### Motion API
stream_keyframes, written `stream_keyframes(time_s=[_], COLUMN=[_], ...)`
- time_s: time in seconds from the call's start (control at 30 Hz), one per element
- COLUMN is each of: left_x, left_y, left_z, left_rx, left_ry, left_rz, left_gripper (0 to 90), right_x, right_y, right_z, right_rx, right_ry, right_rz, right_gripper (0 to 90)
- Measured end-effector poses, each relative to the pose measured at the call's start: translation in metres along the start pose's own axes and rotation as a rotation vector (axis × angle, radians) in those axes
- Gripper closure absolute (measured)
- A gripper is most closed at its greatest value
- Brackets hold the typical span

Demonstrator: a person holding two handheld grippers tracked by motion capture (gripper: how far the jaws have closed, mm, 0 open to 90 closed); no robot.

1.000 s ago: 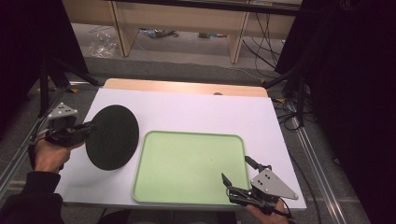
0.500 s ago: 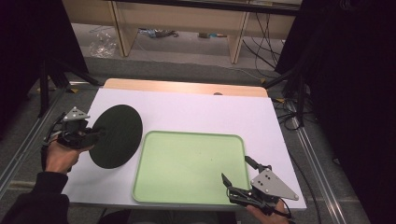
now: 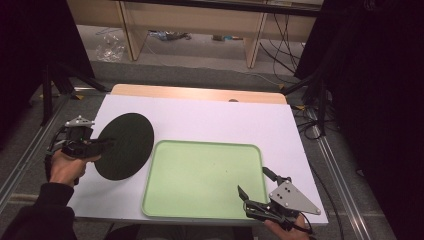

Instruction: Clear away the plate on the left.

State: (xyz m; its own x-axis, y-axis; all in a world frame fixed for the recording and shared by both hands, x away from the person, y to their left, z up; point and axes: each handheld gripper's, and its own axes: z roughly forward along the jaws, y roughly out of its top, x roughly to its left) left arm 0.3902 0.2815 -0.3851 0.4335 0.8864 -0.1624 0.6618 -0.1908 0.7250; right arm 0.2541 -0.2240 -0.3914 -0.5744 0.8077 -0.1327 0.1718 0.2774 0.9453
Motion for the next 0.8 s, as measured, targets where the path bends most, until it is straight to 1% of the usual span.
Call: stream_keyframes(time_s=[0.03, 0.07, 0.1, 0.13, 0.17, 0.2, 0.23, 0.27, 0.3, 0.33, 0.37, 0.4, 0.47, 0.5, 0.53, 0.57, 0.63, 0.67, 0.7, 0.73, 0.77, 0.8], left_x=[0.002, 0.002, 0.004, 0.004, 0.005, 0.006, 0.011, 0.011, 0.010, 0.012, 0.014, 0.015, 0.015, 0.016, 0.016, 0.018, 0.020, 0.020, 0.021, 0.021, 0.023, 0.020], left_y=[0.003, 0.003, 0.005, 0.005, 0.005, 0.006, 0.005, 0.005, 0.003, 0.003, 0.002, 0.002, 0.002, 0.002, 0.002, 0.004, 0.003, 0.003, 0.003, 0.003, 0.003, 0.005], left_z=[-0.002, -0.002, -0.004, -0.004, -0.005, -0.005, -0.005, -0.005, -0.004, -0.004, -0.003, -0.004, -0.005, -0.008, -0.008, -0.013, -0.016, -0.016, -0.018, -0.018, -0.019, -0.019], left_rx=[0.017, 0.017, 0.011, 0.011, 0.000, -0.002, 0.003, 0.003, -0.015, -0.007, -0.015, -0.017, -0.016, -0.015, -0.015, -0.020, -0.034, -0.034, -0.047, -0.047, -0.040, -0.057], left_ry=[-0.003, -0.003, -0.012, -0.012, -0.012, -0.015, -0.044, -0.044, -0.059, -0.077, -0.080, -0.082, -0.085, -0.087, -0.087, -0.080, -0.083, -0.083, -0.091, -0.091, -0.091, -0.094], left_rz=[0.008, 0.008, 0.006, 0.006, -0.003, -0.020, -0.051, -0.051, -0.084, -0.088, -0.112, -0.119, -0.116, -0.108, -0.108, -0.111, -0.133, -0.133, -0.165, -0.165, -0.156, -0.166], left_gripper=[78.2, 78.2, 78.2, 78.3, 78.3, 78.4, 78.3, 78.4, 78.4, 78.4, 78.4, 78.4, 78.4, 78.5, 78.5, 78.4, 78.4, 78.4, 78.4, 78.4, 78.4, 78.4], right_x=[0.000, 0.000, 0.000, 0.000, 0.000, -0.001, -0.001, -0.001, -0.001, -0.001, -0.001, 0.000, 0.000, 0.001, 0.001, 0.001, 0.001, 0.001, 0.001, 0.001, 0.001, 0.001], right_y=[0.000, 0.000, 0.000, 0.000, 0.000, 0.000, -0.001, -0.001, -0.001, 0.000, 0.000, -0.001, -0.001, 0.000, 0.000, -0.001, -0.001, -0.001, 0.000, 0.000, -0.001, -0.001], right_z=[0.000, 0.000, 0.000, 0.000, 0.000, 0.001, 0.002, 0.002, 0.001, 0.001, 0.001, 0.001, 0.001, 0.000, 0.000, 0.000, 0.000, 0.000, 0.001, 0.001, 0.001, 0.001], right_rx=[0.000, 0.000, -0.007, -0.007, -0.016, -0.022, -0.011, -0.011, -0.013, -0.014, -0.005, -0.007, -0.002, -0.007, -0.007, 0.004, 0.005, 0.005, -0.002, -0.002, 0.005, 0.005], right_ry=[-0.004, -0.004, -0.005, -0.005, -0.005, -0.010, -0.006, -0.006, -0.007, -0.006, -0.002, -0.005, -0.002, 0.001, 0.001, 0.003, 0.003, 0.003, -0.001, -0.001, -0.003, -0.002], right_rz=[0.002, 0.002, 0.002, 0.002, -0.007, -0.023, -0.022, -0.022, -0.020, -0.013, -0.011, -0.012, -0.009, 0.001, 0.001, -0.002, 0.002, 0.002, 0.005, 0.005, -0.007, -0.004], right_gripper=[15.3, 15.3, 15.4, 15.4, 15.4, 15.4, 15.4, 15.4, 15.4, 15.3, 15.3, 15.4, 15.3, 15.4, 15.4, 15.3, 15.3, 15.3, 15.3, 15.3, 15.3, 15.4])
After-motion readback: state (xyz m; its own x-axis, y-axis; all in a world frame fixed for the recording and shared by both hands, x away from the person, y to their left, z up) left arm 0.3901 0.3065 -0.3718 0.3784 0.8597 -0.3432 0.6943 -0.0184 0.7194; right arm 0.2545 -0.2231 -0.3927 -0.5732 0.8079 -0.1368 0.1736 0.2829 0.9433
